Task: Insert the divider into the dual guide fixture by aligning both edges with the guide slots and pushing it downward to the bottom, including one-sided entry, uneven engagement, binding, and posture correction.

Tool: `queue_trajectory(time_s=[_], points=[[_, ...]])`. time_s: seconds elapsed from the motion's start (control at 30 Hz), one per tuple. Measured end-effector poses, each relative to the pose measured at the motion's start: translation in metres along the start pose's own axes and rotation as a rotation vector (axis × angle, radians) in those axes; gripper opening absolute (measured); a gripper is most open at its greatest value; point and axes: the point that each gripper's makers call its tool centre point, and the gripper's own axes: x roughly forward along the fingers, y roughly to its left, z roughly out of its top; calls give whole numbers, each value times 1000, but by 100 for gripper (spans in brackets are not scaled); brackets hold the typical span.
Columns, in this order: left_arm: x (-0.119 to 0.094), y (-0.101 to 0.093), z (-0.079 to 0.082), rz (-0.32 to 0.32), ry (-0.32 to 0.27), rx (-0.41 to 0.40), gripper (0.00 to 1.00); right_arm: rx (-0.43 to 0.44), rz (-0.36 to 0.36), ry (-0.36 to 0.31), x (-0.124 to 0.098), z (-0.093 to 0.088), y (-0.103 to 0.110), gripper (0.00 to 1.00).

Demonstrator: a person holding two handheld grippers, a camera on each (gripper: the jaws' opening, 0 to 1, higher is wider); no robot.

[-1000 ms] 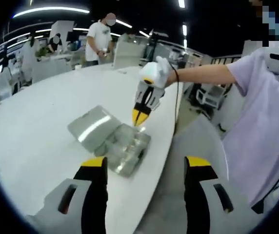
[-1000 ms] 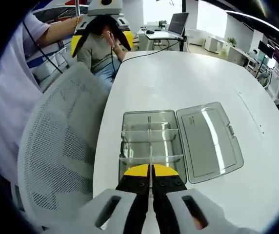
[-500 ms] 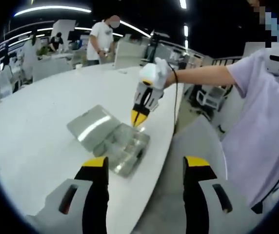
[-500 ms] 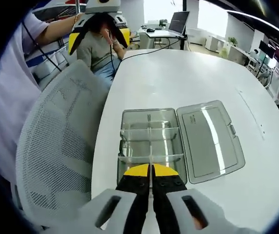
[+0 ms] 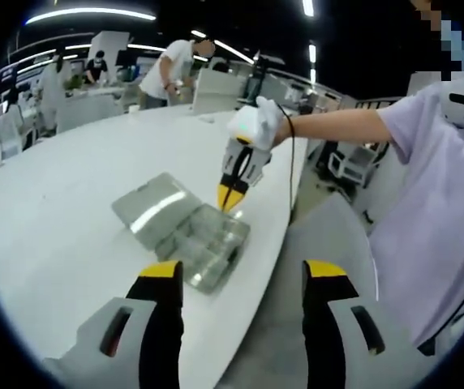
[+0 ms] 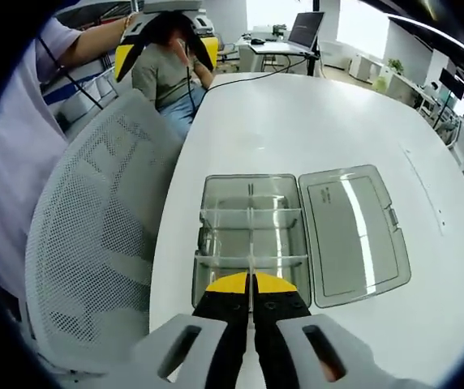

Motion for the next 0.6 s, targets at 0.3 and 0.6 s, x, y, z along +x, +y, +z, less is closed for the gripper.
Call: queue_trajectory(time_s=[0.3,0.6], points=[[0,1,0,4,-6,-9,56,9,15,26,5,-6,0,0],[-1,3,-2,10,-8,-19,56,-6,25,53,10,-11,0,0]])
